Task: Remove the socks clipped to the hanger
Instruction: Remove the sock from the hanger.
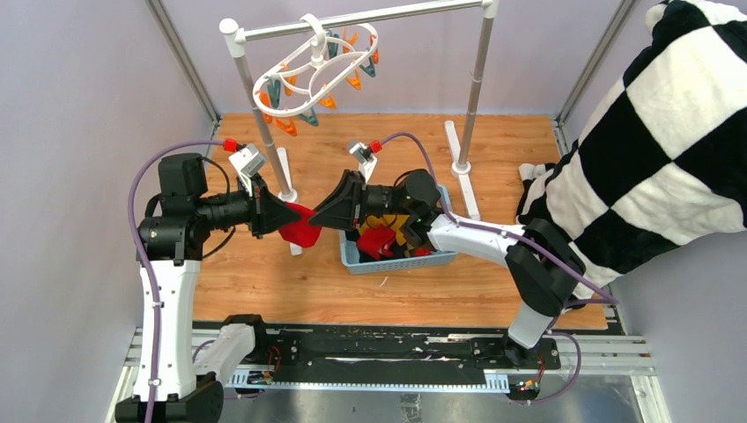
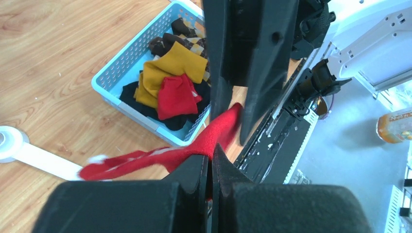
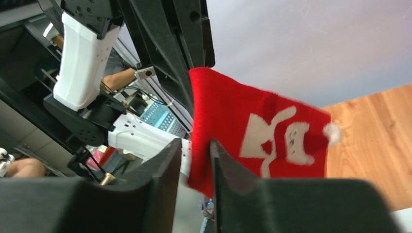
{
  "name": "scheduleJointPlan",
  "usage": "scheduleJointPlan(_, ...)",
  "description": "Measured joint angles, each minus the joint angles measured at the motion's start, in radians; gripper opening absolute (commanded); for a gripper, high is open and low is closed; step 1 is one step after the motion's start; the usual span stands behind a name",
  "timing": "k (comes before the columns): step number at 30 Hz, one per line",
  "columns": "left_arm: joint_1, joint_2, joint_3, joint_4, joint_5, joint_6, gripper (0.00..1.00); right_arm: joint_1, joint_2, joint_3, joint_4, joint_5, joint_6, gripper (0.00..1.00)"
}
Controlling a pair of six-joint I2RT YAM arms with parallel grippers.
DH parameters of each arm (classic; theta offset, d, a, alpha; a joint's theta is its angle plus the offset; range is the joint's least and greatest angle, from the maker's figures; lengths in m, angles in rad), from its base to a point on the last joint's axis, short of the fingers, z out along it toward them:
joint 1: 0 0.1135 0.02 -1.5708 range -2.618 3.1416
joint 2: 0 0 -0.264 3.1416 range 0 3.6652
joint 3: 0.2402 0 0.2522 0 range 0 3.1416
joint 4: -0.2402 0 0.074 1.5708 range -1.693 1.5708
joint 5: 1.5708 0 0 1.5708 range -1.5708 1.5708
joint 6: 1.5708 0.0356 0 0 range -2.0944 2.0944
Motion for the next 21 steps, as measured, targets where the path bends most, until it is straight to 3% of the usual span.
scheduleJointPlan(1, 0.0, 0.0, 0.0, 0.0, 0.0, -0.001, 0.03, 0.002, 0.002, 0.0, -0.003, -0.005, -0.003, 0.06)
scheduleJointPlan(2, 0.0, 0.0, 0.0, 0.0, -0.001, -0.001, 0.21, 0.002, 0.005, 0.0, -0.009, -0.008, -0.001, 0.01)
scheduleJointPlan(4, 0.0, -0.001, 0.0, 0.0, -0.004, -0.003, 0.81, -0.001, 0.003, 0.0, -0.035, -0.003, -0.011, 0.0)
scheduleJointPlan(5, 0.0, -0.001, 0.0, 0.001, -0.009, 0.001, 0.97, -0.004, -0.003, -0.002, -0.06, 0.001, -0.021, 0.0)
scheduleJointPlan(16, 0.0, 0.024, -0.014, 0.0, -0.167, -0.002, 1.0, -0.185, -0.288, -0.158, -0.604, 0.167, -0.285, 0.0)
scheduleJointPlan(21, 0.0, 0.063, -0.046, 0.0, -0.257, 0.001, 1.0, -0.23, -0.252, -0.196, -0.832, 0.249, -0.399, 0.0)
